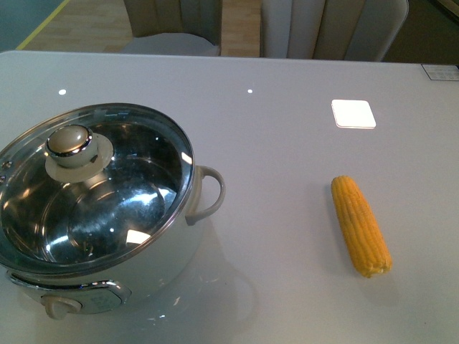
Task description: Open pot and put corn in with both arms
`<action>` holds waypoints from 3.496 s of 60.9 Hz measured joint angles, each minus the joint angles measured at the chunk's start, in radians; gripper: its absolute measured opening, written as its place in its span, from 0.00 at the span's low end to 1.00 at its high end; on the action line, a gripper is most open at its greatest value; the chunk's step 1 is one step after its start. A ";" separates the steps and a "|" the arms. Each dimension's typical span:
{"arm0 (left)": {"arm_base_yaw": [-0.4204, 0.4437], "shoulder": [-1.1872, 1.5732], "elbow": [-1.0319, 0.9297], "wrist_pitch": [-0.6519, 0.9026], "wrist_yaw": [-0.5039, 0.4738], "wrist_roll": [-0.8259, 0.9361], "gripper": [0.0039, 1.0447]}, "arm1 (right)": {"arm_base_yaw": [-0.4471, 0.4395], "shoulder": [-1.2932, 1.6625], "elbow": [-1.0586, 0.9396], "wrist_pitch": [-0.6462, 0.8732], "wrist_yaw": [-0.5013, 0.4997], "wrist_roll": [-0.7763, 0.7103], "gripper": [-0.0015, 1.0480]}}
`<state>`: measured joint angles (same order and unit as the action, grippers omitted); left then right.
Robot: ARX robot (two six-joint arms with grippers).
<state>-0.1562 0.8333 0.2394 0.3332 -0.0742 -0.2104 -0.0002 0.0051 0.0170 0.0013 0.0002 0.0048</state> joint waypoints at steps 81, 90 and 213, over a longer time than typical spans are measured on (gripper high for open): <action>-0.132 1.096 0.227 0.645 -0.079 0.129 0.41 | 0.000 0.000 0.000 0.000 0.000 0.000 0.92; -0.132 1.084 0.227 0.639 -0.084 0.136 0.41 | 0.000 0.000 0.000 0.000 0.000 0.000 0.92; 0.656 1.724 0.521 1.025 0.099 0.266 0.41 | 0.000 0.000 0.000 0.000 0.000 0.000 0.92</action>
<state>0.4999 2.5572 0.7601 1.3579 0.0246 0.0559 -0.0002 0.0051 0.0170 0.0013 -0.0002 0.0048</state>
